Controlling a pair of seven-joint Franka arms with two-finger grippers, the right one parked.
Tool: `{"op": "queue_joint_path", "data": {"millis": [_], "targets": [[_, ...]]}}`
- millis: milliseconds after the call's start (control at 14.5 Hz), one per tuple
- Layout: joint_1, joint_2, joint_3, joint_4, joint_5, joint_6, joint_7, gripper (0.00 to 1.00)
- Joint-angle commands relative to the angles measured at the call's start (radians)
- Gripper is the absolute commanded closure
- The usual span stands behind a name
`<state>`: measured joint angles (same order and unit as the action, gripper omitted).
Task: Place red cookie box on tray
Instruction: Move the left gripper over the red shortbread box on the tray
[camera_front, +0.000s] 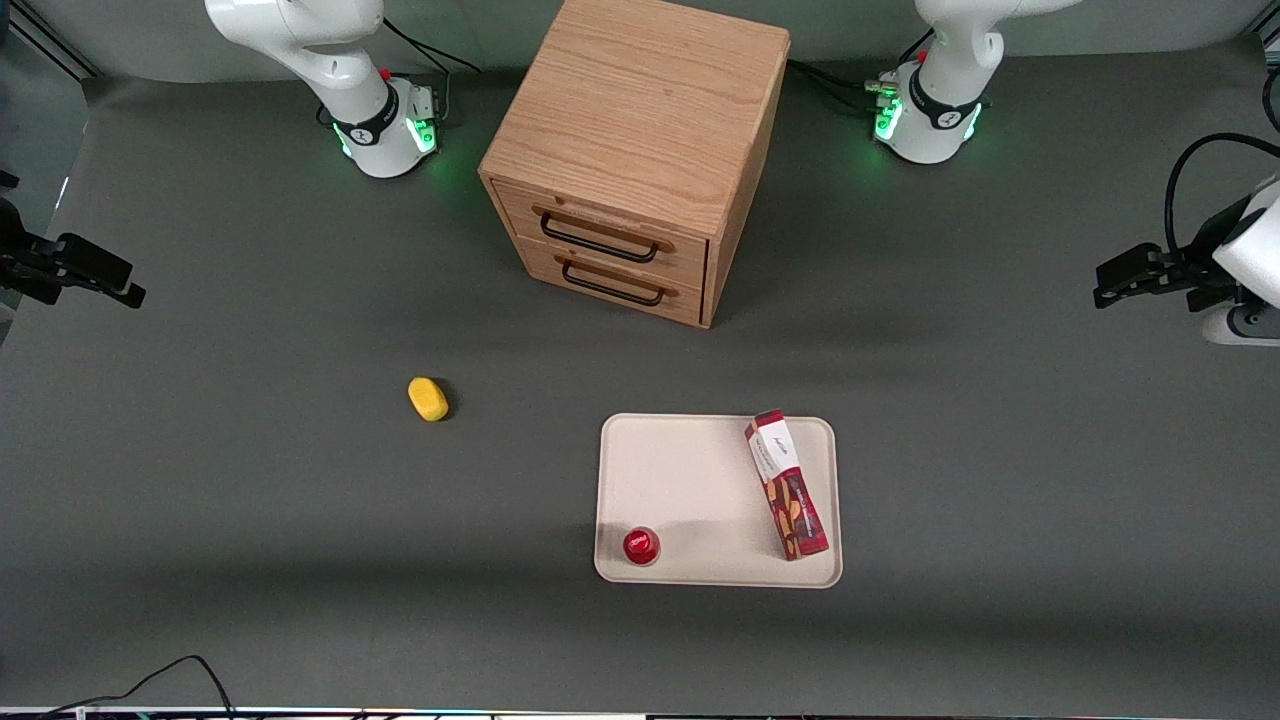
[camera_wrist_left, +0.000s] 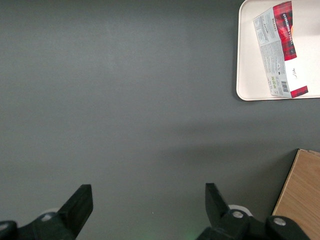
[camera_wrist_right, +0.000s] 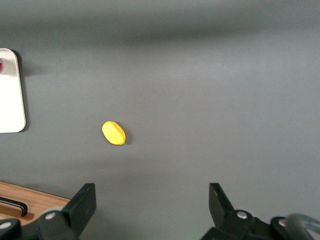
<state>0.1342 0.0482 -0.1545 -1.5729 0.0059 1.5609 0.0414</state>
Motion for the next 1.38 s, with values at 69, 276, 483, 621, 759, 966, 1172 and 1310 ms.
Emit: {"op": "queue_joint_path", "data": {"millis": [69,276,483,621,759,966,1172,1310], "targets": [[-0.007,-0.015,0.000,0.011,-0.007,-0.038,-0.025,0.00],[-0.016,-0.010,-0.003,0.007,-0.009,-0.041,-0.031,0.00],[-0.077,0.022,-0.005,0.007,-0.056,-0.016,-0.148,0.00],[-0.140,0.062,-0.016,0.011,-0.067,0.060,-0.247,0.00],[-0.201,0.116,-0.019,0.014,-0.066,0.157,-0.381,0.00],[-0.292,0.240,-0.020,0.063,-0.053,0.289,-0.552,0.00],[-0.370,0.361,-0.023,0.102,-0.029,0.414,-0.667,0.00],[-0.395,0.461,-0.025,0.122,-0.003,0.513,-0.704,0.00]]}}
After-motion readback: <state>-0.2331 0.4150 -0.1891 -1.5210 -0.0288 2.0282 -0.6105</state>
